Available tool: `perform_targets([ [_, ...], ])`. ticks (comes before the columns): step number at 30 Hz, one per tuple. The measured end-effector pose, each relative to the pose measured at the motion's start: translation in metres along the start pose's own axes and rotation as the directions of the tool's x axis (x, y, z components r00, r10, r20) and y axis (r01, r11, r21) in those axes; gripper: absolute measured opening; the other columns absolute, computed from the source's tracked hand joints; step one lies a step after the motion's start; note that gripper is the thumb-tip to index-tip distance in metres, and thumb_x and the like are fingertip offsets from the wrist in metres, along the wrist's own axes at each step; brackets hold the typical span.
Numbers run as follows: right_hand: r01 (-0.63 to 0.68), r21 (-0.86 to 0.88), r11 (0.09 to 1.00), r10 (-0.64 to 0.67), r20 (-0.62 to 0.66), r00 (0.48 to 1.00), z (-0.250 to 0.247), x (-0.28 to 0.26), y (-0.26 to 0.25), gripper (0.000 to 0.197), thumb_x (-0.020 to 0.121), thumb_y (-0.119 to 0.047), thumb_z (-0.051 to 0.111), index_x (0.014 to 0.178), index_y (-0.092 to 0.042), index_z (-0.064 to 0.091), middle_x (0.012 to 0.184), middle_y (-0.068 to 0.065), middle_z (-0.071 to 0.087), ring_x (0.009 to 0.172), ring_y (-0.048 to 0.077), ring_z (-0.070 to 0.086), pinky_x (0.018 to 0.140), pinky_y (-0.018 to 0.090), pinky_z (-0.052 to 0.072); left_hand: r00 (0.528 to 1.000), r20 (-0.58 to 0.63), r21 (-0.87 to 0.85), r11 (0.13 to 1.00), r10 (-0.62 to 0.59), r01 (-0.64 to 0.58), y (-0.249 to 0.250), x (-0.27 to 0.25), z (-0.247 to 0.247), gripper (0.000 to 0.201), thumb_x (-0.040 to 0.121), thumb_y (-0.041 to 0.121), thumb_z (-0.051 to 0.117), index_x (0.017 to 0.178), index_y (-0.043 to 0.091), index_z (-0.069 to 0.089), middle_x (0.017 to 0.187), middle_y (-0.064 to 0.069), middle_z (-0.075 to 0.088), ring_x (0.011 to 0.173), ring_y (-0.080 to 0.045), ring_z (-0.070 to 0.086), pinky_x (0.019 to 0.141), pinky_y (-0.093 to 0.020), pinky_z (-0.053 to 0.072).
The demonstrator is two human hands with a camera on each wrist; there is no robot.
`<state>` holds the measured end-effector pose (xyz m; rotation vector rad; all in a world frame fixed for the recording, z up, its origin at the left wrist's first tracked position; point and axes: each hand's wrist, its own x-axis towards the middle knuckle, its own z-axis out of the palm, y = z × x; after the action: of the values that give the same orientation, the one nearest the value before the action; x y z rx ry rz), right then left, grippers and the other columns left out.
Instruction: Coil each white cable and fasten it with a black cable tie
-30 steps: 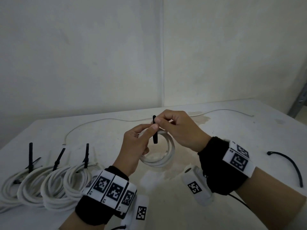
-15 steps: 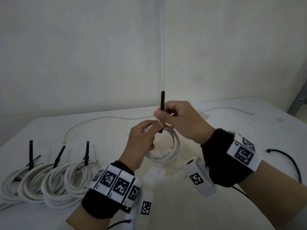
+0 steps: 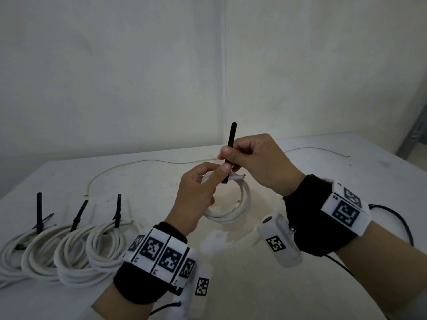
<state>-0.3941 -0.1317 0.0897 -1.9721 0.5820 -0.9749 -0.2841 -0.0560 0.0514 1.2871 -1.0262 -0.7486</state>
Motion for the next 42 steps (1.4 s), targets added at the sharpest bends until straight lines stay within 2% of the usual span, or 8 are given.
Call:
perform_targets([
  [5,0.027,-0.079,0.996,-0.038,-0.133,0.990,0.004,0.003,0.003,0.032,0.088,-0.017,0.059,0.057,-0.015,0.056,0.047,-0.012,0.056,0.044,0.000,0.053,0.049,0.013,0.043,1.000,0.003,-0.010,1.000,-0.008,0.008,0.001,-0.002,0.007,0.015,0.089,0.019,0.057,0.074,0.017,0.062,0.036,0.013,0.046,0.034,-0.004,0.031,0.041,-0.016,0.031],
  [11,-0.019,-0.033,0.999,0.013,-0.195,0.981,0.010,0.006,0.009,0.036,0.089,-0.019,0.058,0.053,-0.018,0.054,0.040,-0.012,0.053,0.040,0.001,0.049,0.052,0.021,0.045,0.999,0.039,0.035,0.999,-0.011,0.009,0.004,-0.001,0.004,0.016,0.090,0.017,0.057,0.074,0.015,0.062,0.034,0.013,0.043,0.032,-0.004,0.030,0.037,-0.014,0.027],
  [17,0.057,0.008,0.998,-0.056,-0.116,0.992,0.012,0.004,-0.002,0.026,0.087,-0.015,0.060,0.063,-0.010,0.055,0.057,0.005,0.054,0.054,0.013,0.050,0.054,0.024,0.045,0.999,-0.031,0.029,0.999,0.023,-0.022,0.006,0.004,-0.004,0.015,0.087,0.018,0.060,0.074,0.013,0.064,0.035,0.012,0.045,0.034,-0.004,0.031,0.038,-0.016,0.028],
  [27,0.044,0.025,0.999,-0.040,-0.124,0.991,0.013,0.007,0.000,0.022,0.087,-0.011,0.060,0.065,-0.011,0.056,0.058,0.006,0.057,0.055,0.013,0.054,0.058,0.028,0.048,1.000,-0.009,0.043,0.999,0.023,-0.023,0.008,0.001,-0.007,0.012,0.085,0.017,0.062,0.076,0.009,0.064,0.036,0.013,0.042,0.034,-0.004,0.031,0.038,-0.015,0.028],
  [30,0.026,0.079,0.997,-0.023,-0.035,0.999,0.014,0.004,0.006,0.017,0.091,-0.021,0.052,0.077,-0.015,0.057,0.076,0.009,0.061,0.072,0.015,0.057,0.075,0.034,0.050,0.999,-0.039,-0.012,1.000,-0.011,0.010,0.008,0.004,-0.013,0.017,0.086,0.020,0.060,0.073,0.010,0.063,0.035,0.012,0.036,0.035,-0.004,0.027,0.039,-0.018,0.026],
  [33,-0.110,0.113,0.987,0.105,0.047,0.993,0.012,-0.005,0.013,0.035,0.091,-0.042,0.030,0.096,-0.018,0.055,0.091,0.000,0.060,0.088,0.010,0.058,0.088,0.023,0.047,0.995,-0.092,-0.130,0.992,-0.024,0.012,0.011,0.008,-0.022,0.022,0.087,0.025,0.058,0.068,0.013,0.061,0.039,0.011,0.026,0.036,-0.006,0.021,0.039,-0.018,0.023],
  [36,-0.175,0.124,0.977,0.157,0.140,0.978,0.017,-0.015,0.016,0.056,0.088,-0.051,0.021,0.107,-0.013,0.058,0.089,0.006,0.065,0.084,0.011,0.062,0.085,0.024,0.050,0.992,-0.126,-0.179,0.984,-0.030,0.007,0.011,0.009,-0.025,0.028,0.088,0.026,0.057,0.062,0.016,0.057,0.041,0.010,0.024,0.036,-0.006,0.020,0.038,-0.016,0.023],
  [42,-0.181,0.170,0.969,0.162,0.121,0.979,0.033,-0.017,0.016,0.040,0.098,-0.036,0.025,0.091,-0.013,0.057,0.064,0.001,0.043,0.052,0.006,0.049,0.058,0.017,0.042,0.991,-0.129,-0.181,0.983,-0.043,0.019,0.010,0.006,-0.026,0.029,0.089,0.029,0.056,0.063,0.015,0.055,0.040,0.010,0.024,0.035,-0.006,0.020,0.036,-0.016,0.023],
])
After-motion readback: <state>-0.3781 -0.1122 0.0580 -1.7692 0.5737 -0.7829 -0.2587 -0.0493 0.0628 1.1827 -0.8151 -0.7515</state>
